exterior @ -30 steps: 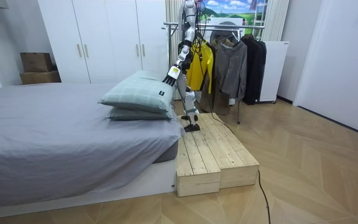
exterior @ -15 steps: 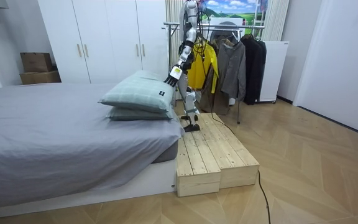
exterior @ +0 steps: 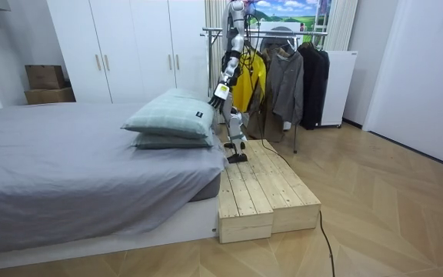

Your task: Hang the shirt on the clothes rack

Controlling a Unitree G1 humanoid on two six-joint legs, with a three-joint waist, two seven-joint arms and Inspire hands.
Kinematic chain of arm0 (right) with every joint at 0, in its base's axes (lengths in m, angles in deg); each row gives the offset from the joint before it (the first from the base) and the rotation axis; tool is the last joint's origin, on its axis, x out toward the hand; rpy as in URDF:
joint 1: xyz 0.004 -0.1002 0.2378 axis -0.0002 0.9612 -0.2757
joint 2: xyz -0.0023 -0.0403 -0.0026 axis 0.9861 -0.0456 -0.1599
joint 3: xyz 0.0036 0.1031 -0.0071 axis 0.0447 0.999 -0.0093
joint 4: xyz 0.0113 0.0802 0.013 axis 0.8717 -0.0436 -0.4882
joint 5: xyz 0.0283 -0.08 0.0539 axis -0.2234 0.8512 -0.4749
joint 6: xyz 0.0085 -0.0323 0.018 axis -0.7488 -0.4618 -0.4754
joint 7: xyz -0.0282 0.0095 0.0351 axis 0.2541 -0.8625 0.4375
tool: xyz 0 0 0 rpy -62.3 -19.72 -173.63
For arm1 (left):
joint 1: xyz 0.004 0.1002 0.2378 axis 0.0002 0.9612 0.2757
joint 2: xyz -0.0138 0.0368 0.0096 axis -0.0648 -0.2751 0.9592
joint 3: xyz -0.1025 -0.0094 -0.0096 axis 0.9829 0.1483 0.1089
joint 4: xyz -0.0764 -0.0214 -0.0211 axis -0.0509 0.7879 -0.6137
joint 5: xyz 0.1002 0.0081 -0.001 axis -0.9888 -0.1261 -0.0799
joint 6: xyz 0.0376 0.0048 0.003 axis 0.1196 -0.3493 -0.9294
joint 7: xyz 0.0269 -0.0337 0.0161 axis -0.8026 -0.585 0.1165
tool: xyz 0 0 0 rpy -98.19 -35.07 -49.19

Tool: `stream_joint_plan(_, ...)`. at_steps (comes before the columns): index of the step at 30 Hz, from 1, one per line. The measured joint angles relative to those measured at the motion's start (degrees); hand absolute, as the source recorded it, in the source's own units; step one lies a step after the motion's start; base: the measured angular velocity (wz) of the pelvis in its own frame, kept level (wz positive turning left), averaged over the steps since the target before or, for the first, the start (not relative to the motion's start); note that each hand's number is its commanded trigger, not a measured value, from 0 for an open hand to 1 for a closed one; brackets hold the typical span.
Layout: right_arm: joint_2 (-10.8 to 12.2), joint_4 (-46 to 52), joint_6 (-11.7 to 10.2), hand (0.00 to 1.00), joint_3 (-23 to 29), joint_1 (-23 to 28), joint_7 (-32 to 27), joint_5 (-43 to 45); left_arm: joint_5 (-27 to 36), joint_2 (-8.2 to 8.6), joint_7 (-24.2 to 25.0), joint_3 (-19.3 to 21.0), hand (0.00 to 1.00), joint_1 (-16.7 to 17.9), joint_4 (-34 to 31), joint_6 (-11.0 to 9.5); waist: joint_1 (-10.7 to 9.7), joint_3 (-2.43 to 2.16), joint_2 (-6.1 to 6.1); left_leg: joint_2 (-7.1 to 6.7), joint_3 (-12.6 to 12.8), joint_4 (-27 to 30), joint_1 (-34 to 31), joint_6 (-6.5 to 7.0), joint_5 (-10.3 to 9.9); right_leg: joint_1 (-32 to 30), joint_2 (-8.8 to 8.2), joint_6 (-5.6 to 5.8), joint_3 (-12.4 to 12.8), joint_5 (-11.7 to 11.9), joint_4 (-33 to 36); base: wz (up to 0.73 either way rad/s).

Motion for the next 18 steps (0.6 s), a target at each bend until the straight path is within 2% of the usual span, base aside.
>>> stream_joint_plan(5, -0.01, -0.08, 0.0, 0.0, -0.29, -0.36, 0.07, -0.04, 0.06, 0.01, 0.06, -0.04, 0.0, 0.27, 0.66, 0.42, 0.1, 0.02, 0.02, -0.05, -0.58, 0.33, -0.62, 0.0, 0.0, -0.11, 0.0, 0.0, -0.08, 0.0, -0.04, 0.06)
stream_joint_plan(9, -0.03, -0.17, 0.05, 0.0, -0.55, -0.39, 0.31, -0.02, 0.11, -0.16, 0.34, -0.22, 0.0, 0.46, 1.2, 2.04, -0.18, 0.05, 0.11, -0.13, -1.11, 0.31, -0.81, -0.01, 0.0, 0.01, 0.0, 0.0, -0.14, 0.0, -0.05, 0.08)
stream_joint_plan(14, -0.07, -0.18, 0.08, 0.0, -0.69, -0.99, 0.71, -0.03, 0.11, -1.14, 0.6, -2.48, 0.0, 0.58, 1.17, 4.32, -1.37, -0.01, 0.51, -0.25, -1.91, 0.49, -1.42, 0.0, 0.0, -0.14, 0.04, 0.0, 0.29, 0.0, -0.12, 0.08)
stream_joint_plan(18, -0.23, -0.17, 0.03, 0.0, -1.63, -0.96, 0.46, -0.02, 0.08, -1.3, 0.65, -3.52, 0.0, 1.08, 1.16, 4.57, -1.44, 0.12, 0.89, -0.25, -1.93, 0.68, -1.51, 0.0, 0.0, -0.13, 0.04, 0.0, 0.33, 0.0, -0.12, 0.0)
